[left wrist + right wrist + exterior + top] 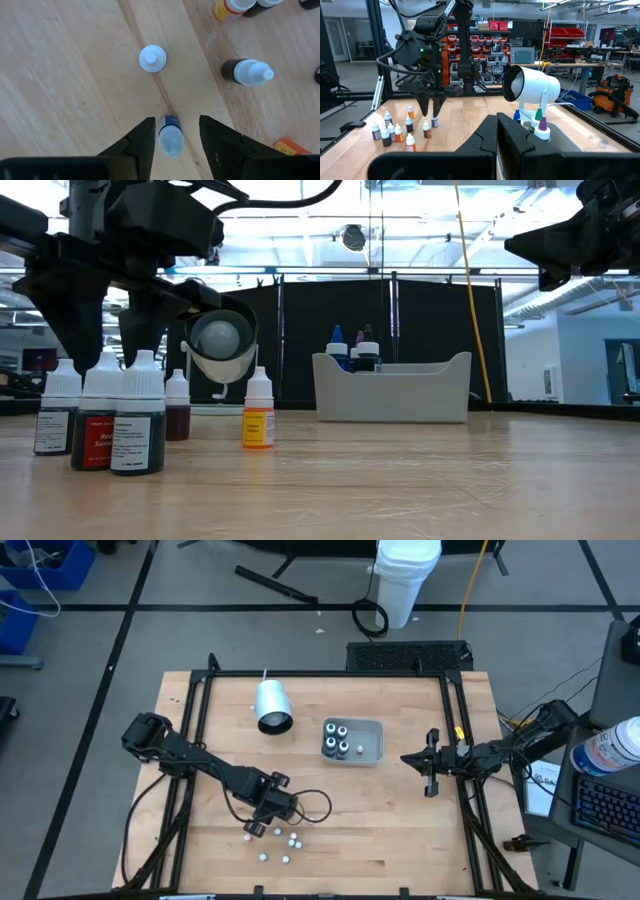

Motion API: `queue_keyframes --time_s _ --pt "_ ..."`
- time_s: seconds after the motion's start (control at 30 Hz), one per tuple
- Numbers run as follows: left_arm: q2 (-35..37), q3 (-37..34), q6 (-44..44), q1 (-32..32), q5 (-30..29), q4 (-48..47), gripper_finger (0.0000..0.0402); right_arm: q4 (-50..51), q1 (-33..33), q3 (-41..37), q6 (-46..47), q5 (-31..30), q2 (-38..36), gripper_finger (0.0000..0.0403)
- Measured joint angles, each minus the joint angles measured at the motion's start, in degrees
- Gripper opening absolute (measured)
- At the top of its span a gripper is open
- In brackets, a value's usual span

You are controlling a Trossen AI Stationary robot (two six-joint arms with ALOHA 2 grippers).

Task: Pick & Place food coloring
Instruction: Put the blue food coloring bottle into the gray bin

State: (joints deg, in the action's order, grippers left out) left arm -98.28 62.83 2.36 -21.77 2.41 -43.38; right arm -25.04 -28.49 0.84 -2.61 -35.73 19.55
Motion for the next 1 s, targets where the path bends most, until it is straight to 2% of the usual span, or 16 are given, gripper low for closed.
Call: queue_keyframes --time_s 0.27,0.57,1.0 --pt "0.0 0.0 -0.5 0.0 -0.4 0.0 0.0156 0.0 0.0 0.0 0.4 0.0 0.0 0.0" --pt "-3.7 0.0 -0.9 0.7 -0.9 -0.4 0.0156 0.0 0.0 0.0 0.4 0.0 0.0 0.0" --pt "-1.1 0.0 -1.9 0.8 -0.5 -3.0 0.0156 0.0 0.0 0.0 0.4 -0.1 0.0 0.0"
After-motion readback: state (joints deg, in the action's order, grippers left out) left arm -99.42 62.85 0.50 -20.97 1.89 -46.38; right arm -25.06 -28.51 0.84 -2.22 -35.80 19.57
